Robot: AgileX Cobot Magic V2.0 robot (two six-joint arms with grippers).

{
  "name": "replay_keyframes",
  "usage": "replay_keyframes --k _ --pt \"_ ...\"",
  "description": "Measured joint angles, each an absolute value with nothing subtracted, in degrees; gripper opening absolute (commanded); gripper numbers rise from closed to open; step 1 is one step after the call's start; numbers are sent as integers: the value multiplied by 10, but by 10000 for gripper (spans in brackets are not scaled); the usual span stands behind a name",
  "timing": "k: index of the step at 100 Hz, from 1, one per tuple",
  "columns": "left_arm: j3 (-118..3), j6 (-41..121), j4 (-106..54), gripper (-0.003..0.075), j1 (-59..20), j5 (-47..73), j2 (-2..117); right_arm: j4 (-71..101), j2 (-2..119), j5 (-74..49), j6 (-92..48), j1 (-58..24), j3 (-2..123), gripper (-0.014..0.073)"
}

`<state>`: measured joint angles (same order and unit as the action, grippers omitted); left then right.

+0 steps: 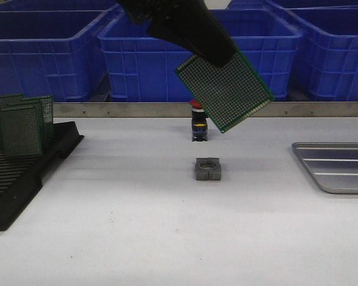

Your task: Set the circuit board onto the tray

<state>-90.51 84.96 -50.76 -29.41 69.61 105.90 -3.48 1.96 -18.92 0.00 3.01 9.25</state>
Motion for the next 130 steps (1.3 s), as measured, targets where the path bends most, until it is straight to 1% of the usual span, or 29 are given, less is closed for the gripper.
replay_keyframes --k 5,15,26,32,39,42,44,48,50,53,55,59,63,73,92,102,113,130 --pt "-905 850 -508 -20 -294 696 1059 -34 48 -256 0 30 127 -112" --pt "-905 850 -508 -20 -294 696 1059 -22 110 -344 3 30 190 -112" --pt "-905 850 -508 -20 -294 696 1059 10 184 -393 3 30 239 -107" --pt "-905 850 -508 -20 -294 696 1059 36 221 -400 0 30 262 -76" --pt "-905 850 -508 -20 -294 696 1059 71 265 -401 -20 30 282 22" --pt "-905 850 -508 -20 -294 696 1059 88 282 -401 -38 30 289 94" --pt "-905 850 -508 -20 -294 696 1059 101 295 -401 -54 30 293 126" --pt "-905 850 -508 -20 -294 696 1059 131 319 -401 -90 29 301 226" --pt "-905 850 -508 -20 -294 696 1059 143 331 -401 -109 28 304 291" --pt "-905 850 -508 -20 -294 696 1059 175 346 -398 -136 25 307 336" --pt "-905 850 -508 -20 -294 696 1059 195 357 -397 -158 24 309 386" --pt "-905 850 -508 -20 -294 696 1059 233 378 -391 -196 20 312 435" --pt "-905 850 -508 -20 -294 696 1059 280 398 -387 -248 15 315 447" --pt "-905 850 -508 -20 -294 696 1059 402 440 -377 -396 1 317 432" --pt "-905 850 -508 -20 -294 696 1059 632 513 -375 -770 -37 317 432" --pt "-905 850 -508 -20 -294 696 1059 733 549 -375 -927 -53 317 432" --pt "-905 850 -508 -20 -294 696 1059 806 597 -378 -1024 -60 318 432" --pt "-905 850 -508 -20 -294 696 1059 857 667 -390 -1084 -73 318 432"
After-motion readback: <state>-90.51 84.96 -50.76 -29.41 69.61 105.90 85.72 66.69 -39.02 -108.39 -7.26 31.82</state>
